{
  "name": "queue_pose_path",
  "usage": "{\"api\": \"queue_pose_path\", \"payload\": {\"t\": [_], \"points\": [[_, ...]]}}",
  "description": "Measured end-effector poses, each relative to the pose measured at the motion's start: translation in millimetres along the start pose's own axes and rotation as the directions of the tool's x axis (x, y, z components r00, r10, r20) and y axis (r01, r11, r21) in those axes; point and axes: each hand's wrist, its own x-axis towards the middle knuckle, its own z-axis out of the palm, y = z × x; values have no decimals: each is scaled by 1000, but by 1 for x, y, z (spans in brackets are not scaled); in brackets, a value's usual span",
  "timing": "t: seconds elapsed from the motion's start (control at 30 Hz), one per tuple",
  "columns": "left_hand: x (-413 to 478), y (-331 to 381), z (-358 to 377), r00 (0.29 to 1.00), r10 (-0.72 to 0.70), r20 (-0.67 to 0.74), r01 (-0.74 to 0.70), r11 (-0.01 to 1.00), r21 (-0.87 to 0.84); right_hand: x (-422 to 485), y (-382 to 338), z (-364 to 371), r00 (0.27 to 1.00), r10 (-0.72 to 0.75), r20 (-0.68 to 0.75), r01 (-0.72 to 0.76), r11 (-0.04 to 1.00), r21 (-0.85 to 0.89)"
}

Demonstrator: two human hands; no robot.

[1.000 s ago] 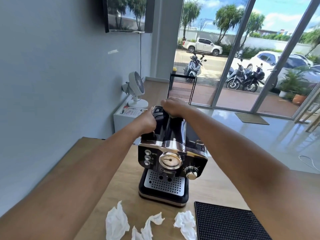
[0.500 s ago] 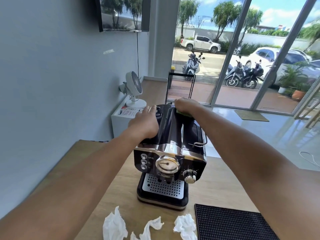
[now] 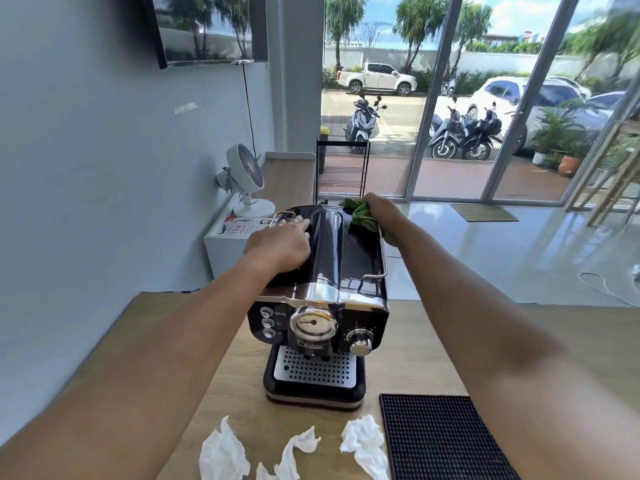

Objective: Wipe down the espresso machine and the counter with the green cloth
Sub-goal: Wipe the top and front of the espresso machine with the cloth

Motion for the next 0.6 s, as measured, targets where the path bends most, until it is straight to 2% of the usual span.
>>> {"api": "queue_pose_path", "payload": {"t": [0.07,0.17,0.27,0.43,0.6], "points": [[0,0,-1,1000,-7,-7,7,1000,2,-8,9,0,998,16,-63,-6,987,161],[0,1,-1,1000,-3,-6,3,1000,11,-23,21,4,984,33,-174,8,973,230],[1,0,-1,1000,-14,-4,14,1000,10,-45,31,9,982,76,-172,-16,946,325],[-4,1,-4,999,-32,10,32,999,23,-78,46,15,968,169,-188,-91,928,362],[-15,8,-11,999,-32,11,32,999,0,-125,51,17,971,191,-146,-131,929,345]]}}
